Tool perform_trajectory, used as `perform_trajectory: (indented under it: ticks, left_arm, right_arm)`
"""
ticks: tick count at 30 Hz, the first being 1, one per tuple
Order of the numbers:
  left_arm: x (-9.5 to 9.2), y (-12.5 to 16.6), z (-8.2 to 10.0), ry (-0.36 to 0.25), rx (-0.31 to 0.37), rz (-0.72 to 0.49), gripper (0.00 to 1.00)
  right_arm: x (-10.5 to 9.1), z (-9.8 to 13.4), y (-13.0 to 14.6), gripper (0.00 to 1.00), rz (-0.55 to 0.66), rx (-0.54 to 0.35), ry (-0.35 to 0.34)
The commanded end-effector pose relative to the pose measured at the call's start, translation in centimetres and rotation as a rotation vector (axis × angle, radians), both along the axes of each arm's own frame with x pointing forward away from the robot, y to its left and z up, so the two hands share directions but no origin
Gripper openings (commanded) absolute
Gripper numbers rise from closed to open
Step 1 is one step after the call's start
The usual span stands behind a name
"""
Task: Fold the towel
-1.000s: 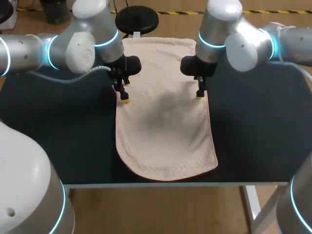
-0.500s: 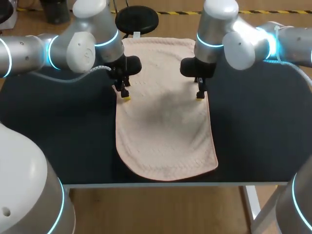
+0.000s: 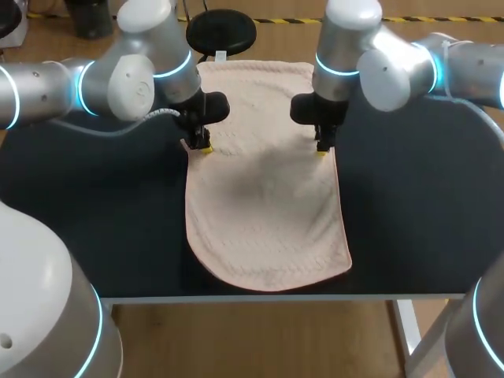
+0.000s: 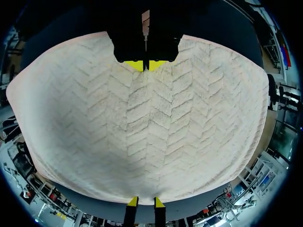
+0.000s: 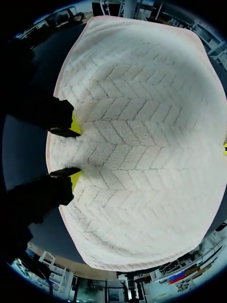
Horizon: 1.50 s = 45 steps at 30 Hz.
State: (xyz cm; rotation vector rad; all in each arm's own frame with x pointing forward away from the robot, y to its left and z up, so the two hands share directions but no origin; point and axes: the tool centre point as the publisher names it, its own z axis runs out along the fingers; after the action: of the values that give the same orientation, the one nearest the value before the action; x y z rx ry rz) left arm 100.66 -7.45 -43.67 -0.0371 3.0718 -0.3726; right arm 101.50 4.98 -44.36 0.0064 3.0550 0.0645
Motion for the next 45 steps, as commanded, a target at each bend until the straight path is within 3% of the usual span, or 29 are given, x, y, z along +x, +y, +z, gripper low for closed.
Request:
perform_trajectory:
  ticks: [1,9,15,20,25,30,37,45]
  left_arm:
    - [-0.1,0.5,0.4,-0.007,-0.006,0.013,0.0]
    - [-0.3,0.8,2.5,-0.033,-0.028,0.038,0.0]
    - [0.1,0.6,5.8,-0.089,-0.061,0.065,0.0]
    - [1.3,0.8,10.9,-0.196,-0.106,0.121,0.0]
    - [4.0,2.3,17.5,-0.364,-0.146,0.219,0.0]
    - [7.3,3.8,22.8,-0.527,-0.109,0.28,0.0]
    - [10.6,3.8,29.3,-0.679,-0.1,0.271,0.0]
    - [12.4,3.4,35.1,-0.825,-0.12,0.263,0.0]
  right_arm:
    - [-0.3,0.4,-0.3,0.0,-0.003,0.002,-0.007]
    - [-0.7,1.9,-0.8,0.0,-0.024,0.008,-0.032]
    - [-0.1,5.9,-1.0,0.0,-0.023,0.022,-0.107]
    - [1.0,10.5,-1.2,0.0,-0.012,0.04,-0.194]
    - [3.6,17.0,-1.5,0.0,0.013,0.066,-0.315]
    - [6.8,23.0,-1.7,0.0,0.061,0.064,-0.432]
    - [10.2,30.2,-1.7,0.0,0.08,0.047,-0.566]
    - [11.7,37.5,-1.5,0.0,0.08,0.063,-0.757]
